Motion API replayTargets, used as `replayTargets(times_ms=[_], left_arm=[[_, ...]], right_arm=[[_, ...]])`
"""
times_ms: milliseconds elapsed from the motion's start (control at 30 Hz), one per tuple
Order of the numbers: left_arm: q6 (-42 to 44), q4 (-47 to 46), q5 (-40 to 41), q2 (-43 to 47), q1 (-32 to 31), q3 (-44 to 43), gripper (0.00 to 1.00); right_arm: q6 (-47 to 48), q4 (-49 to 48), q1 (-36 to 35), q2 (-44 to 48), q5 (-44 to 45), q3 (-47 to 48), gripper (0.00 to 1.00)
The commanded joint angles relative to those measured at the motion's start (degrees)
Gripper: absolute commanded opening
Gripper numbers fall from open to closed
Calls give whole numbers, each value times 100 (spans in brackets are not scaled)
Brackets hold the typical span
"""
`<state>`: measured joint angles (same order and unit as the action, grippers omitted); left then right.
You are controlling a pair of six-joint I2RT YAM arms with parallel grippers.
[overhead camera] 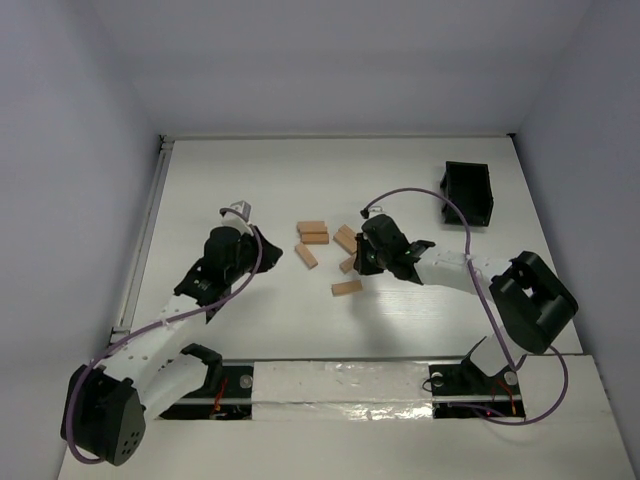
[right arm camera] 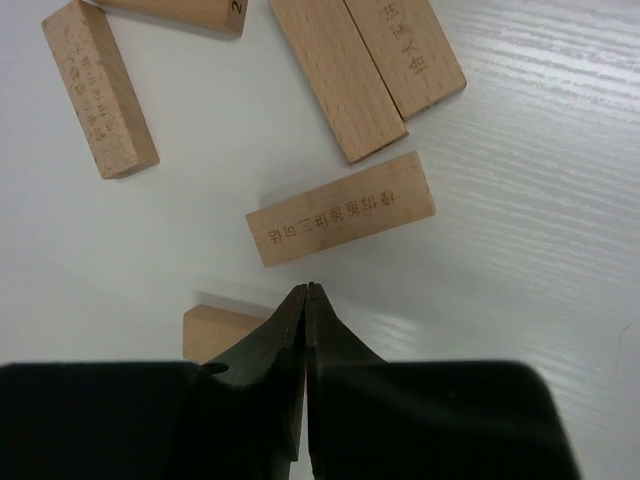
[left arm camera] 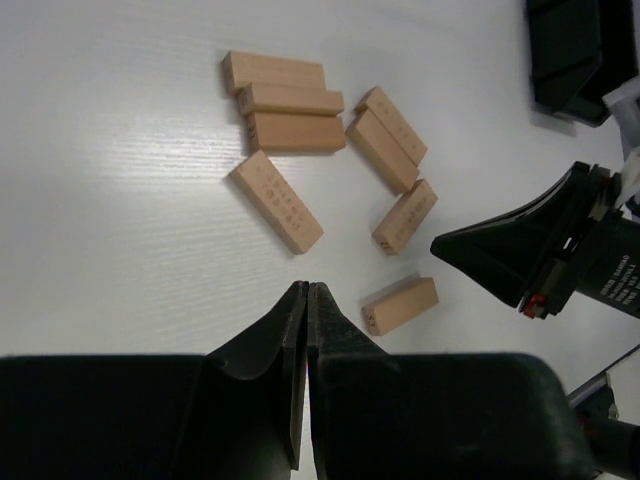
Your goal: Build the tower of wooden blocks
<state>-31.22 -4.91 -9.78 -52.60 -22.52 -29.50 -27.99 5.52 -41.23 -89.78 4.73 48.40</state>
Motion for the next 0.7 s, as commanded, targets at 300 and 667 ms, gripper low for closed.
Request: replayTargets(times_ms=[300, 667], left_arm=[[-560, -686, 1470, -84, -1288, 488, 0], [-191, -2505, 1435, -1094, -1606, 770, 0]], right_arm=[[-145, -420, 36, -57, 203, -59, 52], [-180, -420, 36, -566, -121, 240, 49]])
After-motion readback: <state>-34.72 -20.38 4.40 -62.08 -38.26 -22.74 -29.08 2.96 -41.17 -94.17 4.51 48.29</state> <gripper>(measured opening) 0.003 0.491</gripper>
